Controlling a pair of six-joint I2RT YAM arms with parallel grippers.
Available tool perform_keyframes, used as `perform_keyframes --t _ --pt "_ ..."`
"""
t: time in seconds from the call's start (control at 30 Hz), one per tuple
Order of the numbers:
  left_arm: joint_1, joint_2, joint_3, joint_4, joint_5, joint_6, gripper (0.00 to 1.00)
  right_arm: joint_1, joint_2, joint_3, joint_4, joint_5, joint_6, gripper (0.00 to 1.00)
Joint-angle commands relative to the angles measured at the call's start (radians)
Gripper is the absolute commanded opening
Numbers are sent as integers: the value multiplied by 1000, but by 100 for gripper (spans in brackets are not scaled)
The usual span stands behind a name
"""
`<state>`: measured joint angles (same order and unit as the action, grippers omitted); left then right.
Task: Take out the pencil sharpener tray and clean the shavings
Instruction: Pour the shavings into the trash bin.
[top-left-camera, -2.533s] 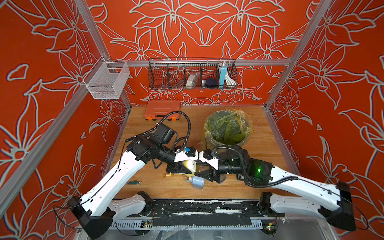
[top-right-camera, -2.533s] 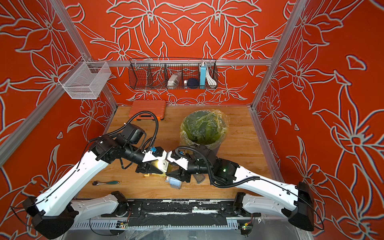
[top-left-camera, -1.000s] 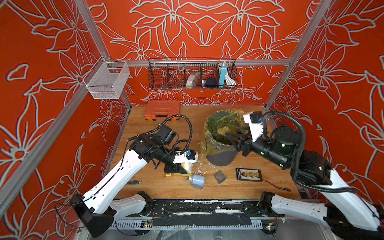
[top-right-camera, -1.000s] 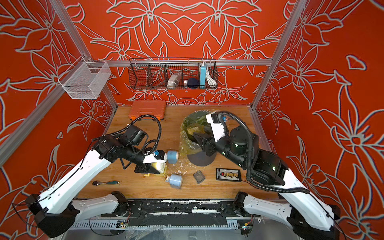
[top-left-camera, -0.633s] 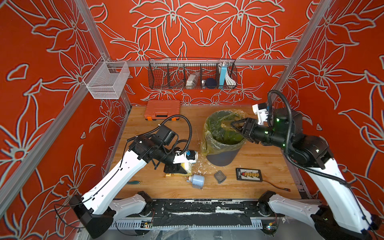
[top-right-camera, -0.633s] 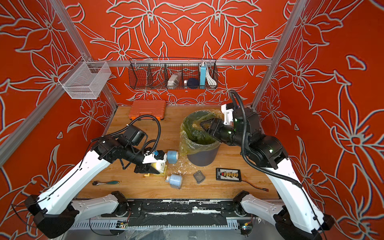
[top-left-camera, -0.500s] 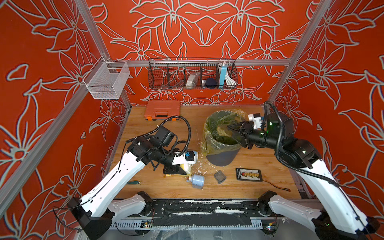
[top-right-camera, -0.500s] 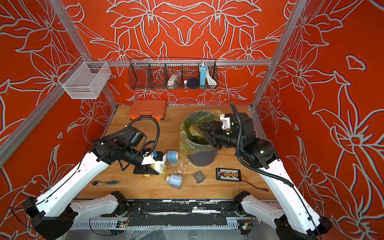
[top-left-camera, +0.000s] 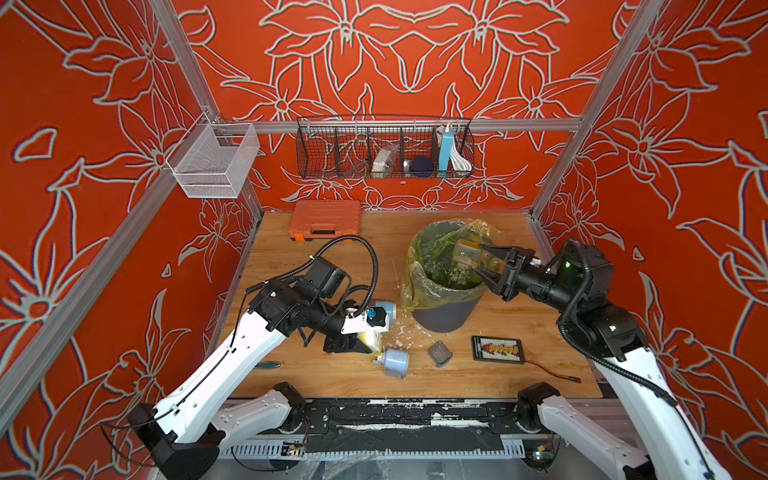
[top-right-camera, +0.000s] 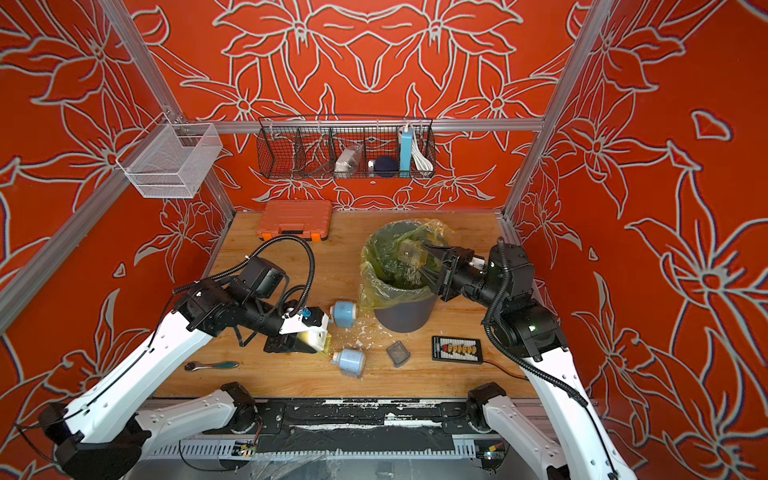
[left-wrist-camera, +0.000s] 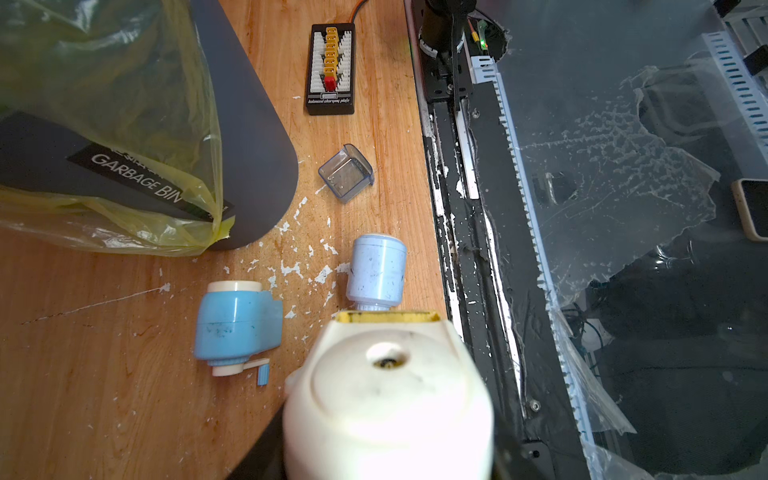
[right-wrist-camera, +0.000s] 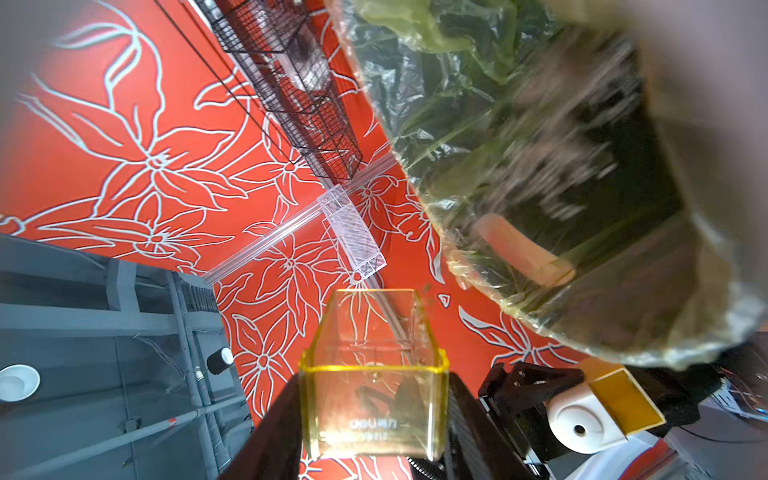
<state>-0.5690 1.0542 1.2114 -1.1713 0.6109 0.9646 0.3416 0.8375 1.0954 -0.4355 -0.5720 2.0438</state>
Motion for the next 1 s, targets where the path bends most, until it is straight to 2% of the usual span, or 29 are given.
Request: perform_keyframes --t 0.0,0.1,0.17,0.23,0.27,0.33,0.37,0.4,0.43,0.47,0.5,0.53,0.57,0.6,0.63,0.67,0.7,0.73,0.77,0.83,0.87,0.97 --pt "4 -14 -2 1 39 -1 0 -18 9 24 24 -33 115 0" --pt "4 -13 -11 16 40 -4 0 -30 9 -24 120 -79 184 0" --pt "5 -5 -3 4 42 -5 0 -44 15 9 41 -76 115 0" --pt "4 -6 -13 17 41 -6 0 -51 11 -63 145 -121 196 0" --pt "4 -5 -11 17 41 -6 0 -42 12 -31 160 -104 186 0" --pt "4 1 -1 -2 41 -1 0 -65 40 35 54 -111 61 0" --pt "4 1 -6 7 41 0 0 -86 55 -22 93 -188 99 0" --pt "4 5 -13 22 41 1 0 -82 58 -97 254 -214 196 0" --pt "4 13 -5 16 43 2 0 -52 50 -79 312 -158 192 0" --pt "4 21 9 -6 45 3 0 -49 51 -11 211 -131 114 0" --pt "4 23 16 -17 46 4 0 -71 67 22 114 -155 30 0" --pt "5 19 5 -6 41 10 0 -107 88 -43 170 -261 80 0" --pt "4 17 -6 11 33 12 0 -107 89 -113 362 -279 205 0" --pt "4 20 -4 7 29 13 0 -81 73 -105 446 -218 240 0" --pt "4 27 11 -14 33 16 0 -86 62 -26 274 -188 135 0" --pt "5 29 16 -20 34 16 0 -117 68 1 153 -211 41 0" --pt "5 27 8 -4 33 17 0 -151 78 -48 172 -289 53 0" --pt "5 26 -1 14 24 19 0 -152 71 -108 358 -286 123 0" --pt "5 29 2 12 15 20 0 -151 57 -111 413 -252 112 0" --pt "11 42 24 -10 -1 28 0 -175 32 -28 195 -216 -120 0" --pt "20 45 25 -8 -2 36 0 -188 33 -17 153 -224 -206 0" --pt "51 70 54 -21 -1 58 0 -207 38 -57 223 -264 -362 0"
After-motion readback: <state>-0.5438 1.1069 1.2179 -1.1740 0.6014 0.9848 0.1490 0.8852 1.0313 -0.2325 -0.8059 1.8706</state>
